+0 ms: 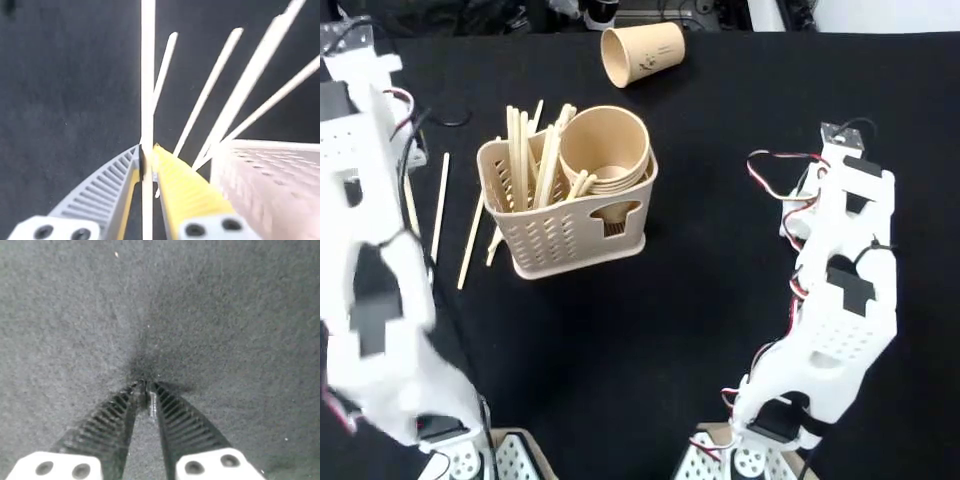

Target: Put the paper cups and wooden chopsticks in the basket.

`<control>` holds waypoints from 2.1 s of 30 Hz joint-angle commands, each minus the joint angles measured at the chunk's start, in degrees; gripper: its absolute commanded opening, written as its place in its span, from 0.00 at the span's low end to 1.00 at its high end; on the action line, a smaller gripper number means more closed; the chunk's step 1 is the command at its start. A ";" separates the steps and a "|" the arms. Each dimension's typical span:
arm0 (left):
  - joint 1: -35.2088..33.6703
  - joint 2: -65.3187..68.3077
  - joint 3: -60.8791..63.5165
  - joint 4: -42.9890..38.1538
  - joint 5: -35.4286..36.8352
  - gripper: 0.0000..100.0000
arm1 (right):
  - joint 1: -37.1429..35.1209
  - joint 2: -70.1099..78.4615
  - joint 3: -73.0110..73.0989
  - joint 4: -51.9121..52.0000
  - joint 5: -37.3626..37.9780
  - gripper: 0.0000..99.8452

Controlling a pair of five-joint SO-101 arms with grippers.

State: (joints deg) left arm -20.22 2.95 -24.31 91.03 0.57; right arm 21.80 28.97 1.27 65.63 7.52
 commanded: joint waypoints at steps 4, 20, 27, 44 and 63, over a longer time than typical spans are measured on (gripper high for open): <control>6.73 -41.32 32.92 -20.66 -0.26 0.03 | 0.00 -1.36 0.04 -0.35 0.35 0.01; 20.62 -98.02 87.08 -72.97 3.52 0.03 | 0.00 -1.36 0.04 -0.26 0.44 0.01; 24.75 -89.67 94.37 -74.11 3.52 0.03 | 0.00 -1.36 0.04 -0.26 0.44 0.01; 10.77 -77.89 69.05 -44.57 8.70 0.22 | 0.00 -1.36 0.13 -0.26 0.44 0.01; -4.79 -0.70 29.32 -30.24 -1.23 0.21 | 0.00 -1.27 0.04 -0.26 0.26 0.01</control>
State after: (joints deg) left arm -25.14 -4.26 11.38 61.14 2.24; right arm 21.80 28.97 1.27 65.63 7.52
